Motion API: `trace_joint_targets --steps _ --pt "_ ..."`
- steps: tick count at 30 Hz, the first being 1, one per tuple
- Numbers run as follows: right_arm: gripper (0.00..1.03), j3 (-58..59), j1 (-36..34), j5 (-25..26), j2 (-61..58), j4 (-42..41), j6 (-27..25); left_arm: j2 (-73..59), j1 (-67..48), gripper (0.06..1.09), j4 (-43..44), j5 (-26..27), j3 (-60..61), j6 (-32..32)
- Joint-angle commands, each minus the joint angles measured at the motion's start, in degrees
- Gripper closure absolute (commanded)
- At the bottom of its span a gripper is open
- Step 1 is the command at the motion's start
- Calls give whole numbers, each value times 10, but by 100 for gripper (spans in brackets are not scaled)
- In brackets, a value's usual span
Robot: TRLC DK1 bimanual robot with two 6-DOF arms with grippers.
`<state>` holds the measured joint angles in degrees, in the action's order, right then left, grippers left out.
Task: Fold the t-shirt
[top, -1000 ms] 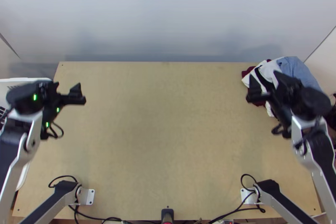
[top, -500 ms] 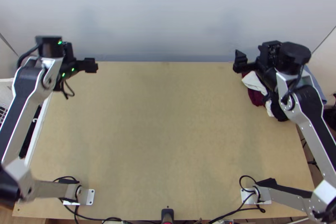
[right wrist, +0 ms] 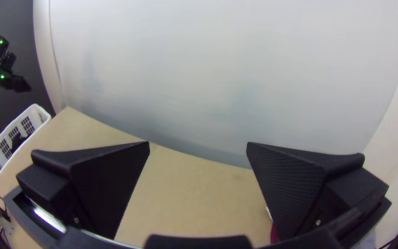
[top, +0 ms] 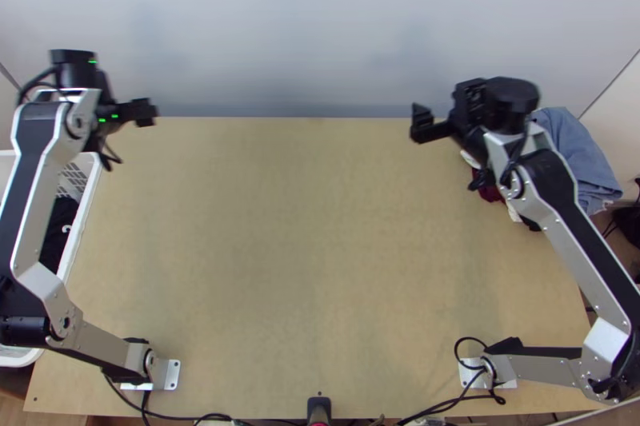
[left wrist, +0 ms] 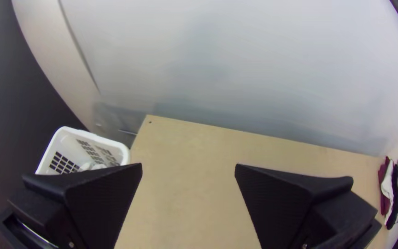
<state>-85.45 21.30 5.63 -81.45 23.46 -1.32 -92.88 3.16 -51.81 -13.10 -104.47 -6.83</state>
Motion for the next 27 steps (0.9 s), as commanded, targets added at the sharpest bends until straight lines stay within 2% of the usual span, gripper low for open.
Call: trace_joint_targets --steps 1,12,22,27 --pt "5 24 51 1 -12 10 3 -12 127 11 -7 -4 15 38" --pt "5 65 71 1 2 14 -2 -63 327 11 76 10 68 112" --pt "5 89 87 1 11 15 -14 -150 374 11 138 11 75 175" --pt "5 101 90 2 16 15 -22 -216 382 11 143 11 37 170"
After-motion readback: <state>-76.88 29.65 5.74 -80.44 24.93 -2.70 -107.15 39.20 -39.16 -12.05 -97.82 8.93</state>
